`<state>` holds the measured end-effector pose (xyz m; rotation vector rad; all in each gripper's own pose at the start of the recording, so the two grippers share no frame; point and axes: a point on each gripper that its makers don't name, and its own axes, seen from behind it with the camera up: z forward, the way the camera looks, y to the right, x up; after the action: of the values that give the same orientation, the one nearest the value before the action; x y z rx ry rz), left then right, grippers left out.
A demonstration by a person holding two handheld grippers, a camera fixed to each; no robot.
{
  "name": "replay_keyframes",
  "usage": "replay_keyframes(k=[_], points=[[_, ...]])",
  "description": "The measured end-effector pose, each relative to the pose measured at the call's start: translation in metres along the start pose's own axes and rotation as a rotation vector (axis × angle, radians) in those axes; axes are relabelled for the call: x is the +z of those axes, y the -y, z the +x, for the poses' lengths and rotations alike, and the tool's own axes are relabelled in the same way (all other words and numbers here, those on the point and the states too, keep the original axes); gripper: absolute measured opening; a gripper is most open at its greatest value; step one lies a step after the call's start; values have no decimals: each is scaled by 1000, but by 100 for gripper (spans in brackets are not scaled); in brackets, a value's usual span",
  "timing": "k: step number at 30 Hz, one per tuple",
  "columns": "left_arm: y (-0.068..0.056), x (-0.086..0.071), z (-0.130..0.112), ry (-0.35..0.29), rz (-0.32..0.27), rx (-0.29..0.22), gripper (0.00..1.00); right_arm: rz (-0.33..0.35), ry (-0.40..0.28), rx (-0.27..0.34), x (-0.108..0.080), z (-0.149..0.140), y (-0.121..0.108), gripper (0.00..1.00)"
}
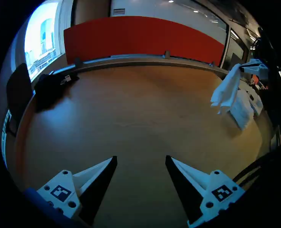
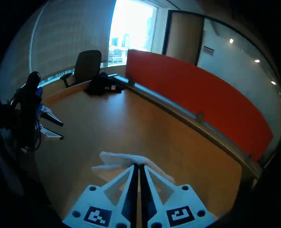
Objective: Fold towel
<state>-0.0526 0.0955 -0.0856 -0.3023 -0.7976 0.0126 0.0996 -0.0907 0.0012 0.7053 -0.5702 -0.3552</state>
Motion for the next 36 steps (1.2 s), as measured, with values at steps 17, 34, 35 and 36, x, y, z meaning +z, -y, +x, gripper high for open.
replay_keyframes(k=[17, 34, 35, 36], points=[[-9, 5, 6, 8, 2, 21, 94, -118, 54, -4, -52, -22, -103, 6], [-21, 10, 10, 20, 5, 58, 95, -225, 95, 1, -92, -44, -185, 6], [-22, 10, 11, 20, 6, 60, 94, -230, 96, 1, -94, -44, -189, 6], [-22, 10, 11, 21, 6, 61, 94, -233, 96, 2, -96, -45, -191, 6]])
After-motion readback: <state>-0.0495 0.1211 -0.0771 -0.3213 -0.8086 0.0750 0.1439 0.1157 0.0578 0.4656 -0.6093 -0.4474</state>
